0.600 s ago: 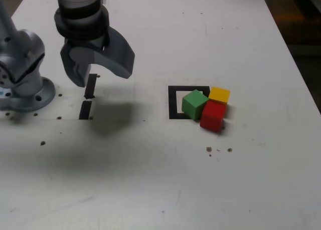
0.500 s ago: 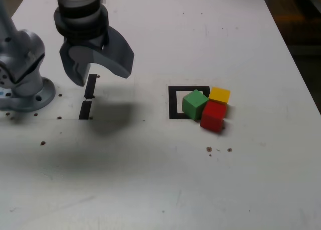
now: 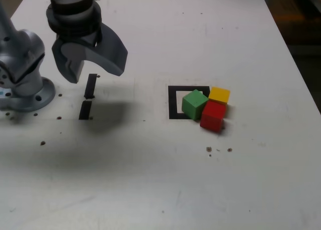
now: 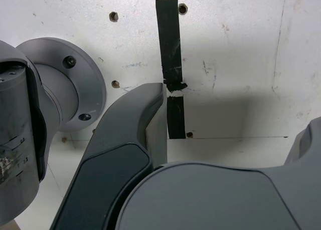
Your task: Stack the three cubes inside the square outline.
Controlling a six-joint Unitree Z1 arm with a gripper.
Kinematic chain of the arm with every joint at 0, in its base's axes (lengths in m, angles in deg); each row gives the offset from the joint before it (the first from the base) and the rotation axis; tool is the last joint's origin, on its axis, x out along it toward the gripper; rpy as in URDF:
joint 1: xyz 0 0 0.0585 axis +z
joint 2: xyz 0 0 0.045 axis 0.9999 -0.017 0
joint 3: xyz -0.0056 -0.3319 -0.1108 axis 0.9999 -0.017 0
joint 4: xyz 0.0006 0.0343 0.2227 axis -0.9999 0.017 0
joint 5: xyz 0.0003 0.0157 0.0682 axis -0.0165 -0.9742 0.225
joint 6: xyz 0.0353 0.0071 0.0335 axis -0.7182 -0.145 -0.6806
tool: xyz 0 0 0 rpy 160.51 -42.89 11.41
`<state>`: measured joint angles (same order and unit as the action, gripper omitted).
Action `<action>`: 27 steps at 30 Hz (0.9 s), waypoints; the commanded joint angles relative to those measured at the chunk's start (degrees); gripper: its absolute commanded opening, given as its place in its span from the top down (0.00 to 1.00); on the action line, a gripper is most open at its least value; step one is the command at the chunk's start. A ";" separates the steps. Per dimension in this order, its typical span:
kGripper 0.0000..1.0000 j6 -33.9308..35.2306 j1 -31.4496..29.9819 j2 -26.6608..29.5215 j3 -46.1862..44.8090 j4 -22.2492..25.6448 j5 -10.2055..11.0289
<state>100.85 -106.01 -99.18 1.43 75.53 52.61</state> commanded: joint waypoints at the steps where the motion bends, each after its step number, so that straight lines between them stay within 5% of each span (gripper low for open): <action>1: 0.07 -0.07 -0.16 0.40 0.08 0.11 0.35; 12: 0.07 -3.24 -0.16 -4.20 8.78 0.75 1.20; 27: 0.07 -14.86 -0.06 -20.53 33.60 6.47 -1.92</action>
<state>86.27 -106.01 -118.82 34.31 81.86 50.84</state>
